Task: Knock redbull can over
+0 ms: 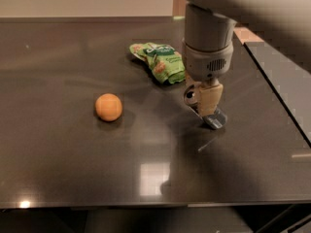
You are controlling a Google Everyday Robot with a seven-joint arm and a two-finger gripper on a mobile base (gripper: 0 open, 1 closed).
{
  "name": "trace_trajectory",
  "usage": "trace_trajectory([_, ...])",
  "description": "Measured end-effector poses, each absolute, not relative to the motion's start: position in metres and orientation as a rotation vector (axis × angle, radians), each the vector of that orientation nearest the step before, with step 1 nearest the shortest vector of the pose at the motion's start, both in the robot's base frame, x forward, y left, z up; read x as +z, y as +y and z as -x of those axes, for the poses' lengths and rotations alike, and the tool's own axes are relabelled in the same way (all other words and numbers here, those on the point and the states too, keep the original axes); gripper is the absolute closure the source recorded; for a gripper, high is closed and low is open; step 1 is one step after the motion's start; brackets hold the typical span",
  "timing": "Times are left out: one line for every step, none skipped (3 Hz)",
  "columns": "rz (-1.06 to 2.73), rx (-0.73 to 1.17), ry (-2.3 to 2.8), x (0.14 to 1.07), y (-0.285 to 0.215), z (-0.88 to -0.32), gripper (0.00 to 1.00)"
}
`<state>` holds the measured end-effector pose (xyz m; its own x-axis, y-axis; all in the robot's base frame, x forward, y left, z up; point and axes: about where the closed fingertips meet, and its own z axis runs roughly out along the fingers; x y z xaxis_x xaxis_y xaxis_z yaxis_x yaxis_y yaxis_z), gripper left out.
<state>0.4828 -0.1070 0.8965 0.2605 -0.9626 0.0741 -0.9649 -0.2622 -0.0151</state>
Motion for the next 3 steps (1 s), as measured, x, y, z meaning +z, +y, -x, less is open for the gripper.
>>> trace_trajectory([-2.474, 0.085, -1.898, 0.8933, -0.1043, -0.4837, 0.13])
trace_trajectory([-2.480, 0.049, -1.907, 0.8886, -0.1017, -0.4822, 0.00])
trace_trajectory([-2.480, 0.049, -1.907, 0.8886, -0.1017, -0.4822, 0.00])
